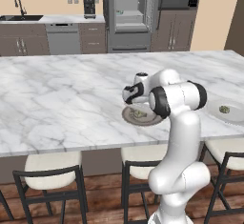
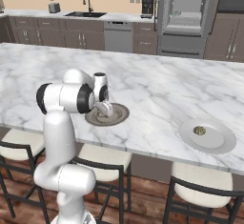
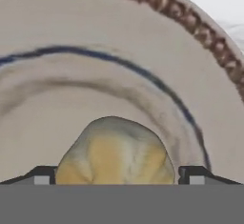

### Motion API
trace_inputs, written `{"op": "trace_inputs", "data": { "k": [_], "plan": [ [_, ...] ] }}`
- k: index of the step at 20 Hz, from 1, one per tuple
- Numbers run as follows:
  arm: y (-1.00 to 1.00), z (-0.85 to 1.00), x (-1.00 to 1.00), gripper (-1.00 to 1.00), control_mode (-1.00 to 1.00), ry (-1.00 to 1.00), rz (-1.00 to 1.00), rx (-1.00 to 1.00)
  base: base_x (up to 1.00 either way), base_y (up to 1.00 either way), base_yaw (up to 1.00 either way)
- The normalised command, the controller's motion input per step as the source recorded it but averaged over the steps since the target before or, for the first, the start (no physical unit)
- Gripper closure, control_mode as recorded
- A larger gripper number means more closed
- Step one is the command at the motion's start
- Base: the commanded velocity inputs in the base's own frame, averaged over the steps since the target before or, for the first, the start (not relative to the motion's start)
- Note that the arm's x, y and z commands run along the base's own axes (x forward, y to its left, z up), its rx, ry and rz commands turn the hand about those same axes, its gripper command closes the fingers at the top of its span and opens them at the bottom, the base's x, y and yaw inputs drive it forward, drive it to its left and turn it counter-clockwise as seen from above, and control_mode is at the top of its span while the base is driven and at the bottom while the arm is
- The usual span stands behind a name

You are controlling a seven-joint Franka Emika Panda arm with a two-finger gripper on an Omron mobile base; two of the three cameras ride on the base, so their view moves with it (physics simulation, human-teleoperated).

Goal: Place two dumplings into each of the tupperware containers and then place the containers in the fridge.

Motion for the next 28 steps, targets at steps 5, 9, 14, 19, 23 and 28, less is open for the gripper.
{"op": "trace_inputs", "data": {
  "k": [5,9,14,19,23,28],
  "plan": [
    [-0.01,-0.42,0.00,1.00,-1.00,-0.35,0.00,0.00,0.00,0.00,0.00],
    [-0.01,-0.21,0.00,1.00,-1.00,-0.27,0.00,0.02,0.00,0.00,0.00],
    [-0.03,0.20,0.00,1.00,-1.00,0.00,0.07,0.13,0.00,0.00,0.00],
    [-0.06,0.76,-0.09,1.00,-1.00,0.21,0.15,0.08,0.00,0.00,0.00],
    [-0.29,0.99,-0.88,1.00,-1.00,-0.02,0.18,0.00,0.00,0.00,0.00],
    [-0.14,0.96,-1.00,1.00,-1.00,-0.02,0.25,-0.01,0.00,0.00,0.00]
  ]
}}
